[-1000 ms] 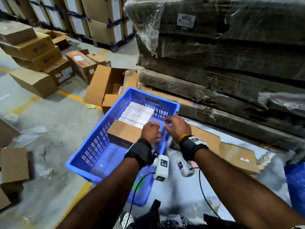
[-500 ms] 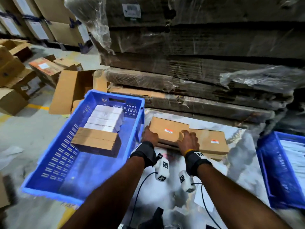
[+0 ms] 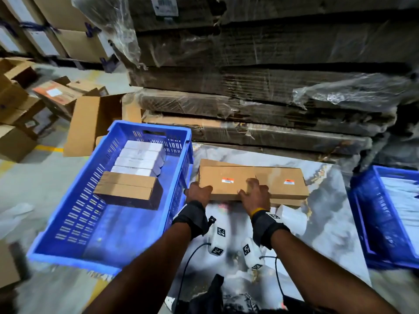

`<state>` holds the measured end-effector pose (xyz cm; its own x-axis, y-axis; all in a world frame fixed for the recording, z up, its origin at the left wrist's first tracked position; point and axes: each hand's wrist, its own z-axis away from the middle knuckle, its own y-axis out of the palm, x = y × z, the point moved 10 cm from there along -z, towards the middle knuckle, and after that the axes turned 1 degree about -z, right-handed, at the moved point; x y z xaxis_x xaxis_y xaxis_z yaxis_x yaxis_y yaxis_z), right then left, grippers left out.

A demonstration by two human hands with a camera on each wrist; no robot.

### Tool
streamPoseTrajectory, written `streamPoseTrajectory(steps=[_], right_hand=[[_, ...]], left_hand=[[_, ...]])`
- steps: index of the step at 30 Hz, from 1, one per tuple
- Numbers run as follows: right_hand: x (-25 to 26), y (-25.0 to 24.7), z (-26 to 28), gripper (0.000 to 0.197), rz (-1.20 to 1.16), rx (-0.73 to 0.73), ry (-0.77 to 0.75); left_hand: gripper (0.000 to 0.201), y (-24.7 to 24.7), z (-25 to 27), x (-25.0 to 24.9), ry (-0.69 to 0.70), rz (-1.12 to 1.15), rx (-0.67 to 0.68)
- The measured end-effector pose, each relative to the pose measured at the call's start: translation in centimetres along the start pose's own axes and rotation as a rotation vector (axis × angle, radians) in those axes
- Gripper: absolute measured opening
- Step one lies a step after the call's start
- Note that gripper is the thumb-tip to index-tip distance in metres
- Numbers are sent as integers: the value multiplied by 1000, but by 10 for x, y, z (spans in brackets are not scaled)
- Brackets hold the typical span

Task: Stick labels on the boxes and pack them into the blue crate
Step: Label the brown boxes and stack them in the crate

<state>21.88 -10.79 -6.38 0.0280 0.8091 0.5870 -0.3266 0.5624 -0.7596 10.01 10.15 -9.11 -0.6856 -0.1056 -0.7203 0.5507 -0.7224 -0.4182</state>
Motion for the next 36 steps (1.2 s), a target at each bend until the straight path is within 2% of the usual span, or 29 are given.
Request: streamPoseTrajectory(steps=[3,5,7,10,13,15,17,19,29,36], right_hand=[[-12,6,22,47,-14,16,-11],[-25,18,38,47,16,73,-11],[-38,29,55,47,58,117,-19],[-54,43,74,45,116,159,-57],[-65,54,85,41,173,206,-86],[-70,61,89,40,201,244,-103],[-72,68,90,42,217,277,-115],[-74,73,90,44,235,299,-117],[-91,85,97,46,264,343,-43],[-91,88,97,49,270,349,-41]], left_hand=[[60,-11,21,19,26,31,-62],[52,-12,30,39,17,47,-42],[52,-10,37,61,-20,73,8],[54,-13,44,90,-44,-51,23],[53,-6,54,120,-94,-162,109],[66,-1,58,137,-118,-212,158],[97,6,58,148,-105,-344,214],[108,10,58,153,-84,-438,238],[99,19,60,159,-47,-565,274],[102,21,61,158,-40,-604,306]])
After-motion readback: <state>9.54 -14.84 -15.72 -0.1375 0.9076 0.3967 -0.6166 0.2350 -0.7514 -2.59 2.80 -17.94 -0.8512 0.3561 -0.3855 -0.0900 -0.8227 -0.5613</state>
